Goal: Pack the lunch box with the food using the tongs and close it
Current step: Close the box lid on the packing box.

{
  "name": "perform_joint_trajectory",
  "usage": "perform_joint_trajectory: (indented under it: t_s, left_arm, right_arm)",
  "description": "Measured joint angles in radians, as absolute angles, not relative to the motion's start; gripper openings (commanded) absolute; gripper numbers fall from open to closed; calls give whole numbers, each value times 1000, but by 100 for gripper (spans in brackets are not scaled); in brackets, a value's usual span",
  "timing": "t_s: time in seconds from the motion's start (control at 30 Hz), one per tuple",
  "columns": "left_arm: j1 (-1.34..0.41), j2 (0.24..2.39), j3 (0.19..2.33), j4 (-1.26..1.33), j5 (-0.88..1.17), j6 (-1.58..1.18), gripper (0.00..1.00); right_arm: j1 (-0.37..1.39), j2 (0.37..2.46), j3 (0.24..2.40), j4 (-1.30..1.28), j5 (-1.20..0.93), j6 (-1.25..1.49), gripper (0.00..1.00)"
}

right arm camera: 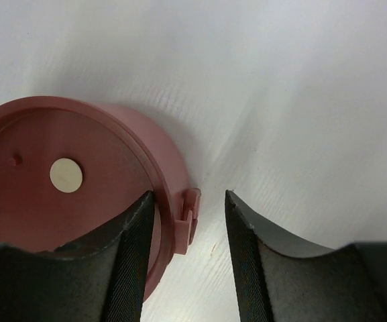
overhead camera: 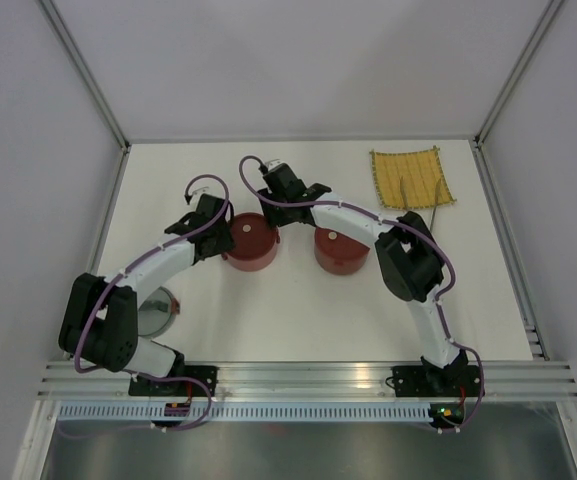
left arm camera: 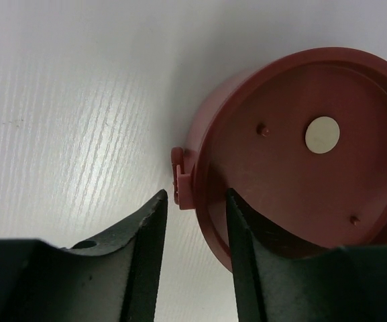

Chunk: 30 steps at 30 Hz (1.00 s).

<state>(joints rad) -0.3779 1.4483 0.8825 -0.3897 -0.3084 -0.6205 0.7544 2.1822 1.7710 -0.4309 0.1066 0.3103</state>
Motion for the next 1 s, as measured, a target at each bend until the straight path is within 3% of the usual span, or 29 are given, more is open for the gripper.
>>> perform_joint_trajectory:
  t_s: [0.13, 0.33, 0.47, 1.0]
  left_arm:
    - [-347, 1443, 876, -389, -277, -621, 49]
    - [-297, 1438, 862, -359, -197, -622, 37]
    - [-289, 1422, 833, -314, -160, -622, 35]
    - [-278, 1414, 814, -279, -119, -621, 28]
  right_arm:
    - [748, 2175, 1752, -411, 96, 320, 53]
    - [732, 2173, 1739, -389, 35, 342, 45]
    - [727, 2170, 1723, -365, 7, 361, 42]
    - [722, 2105, 1584, -266, -40, 427, 43]
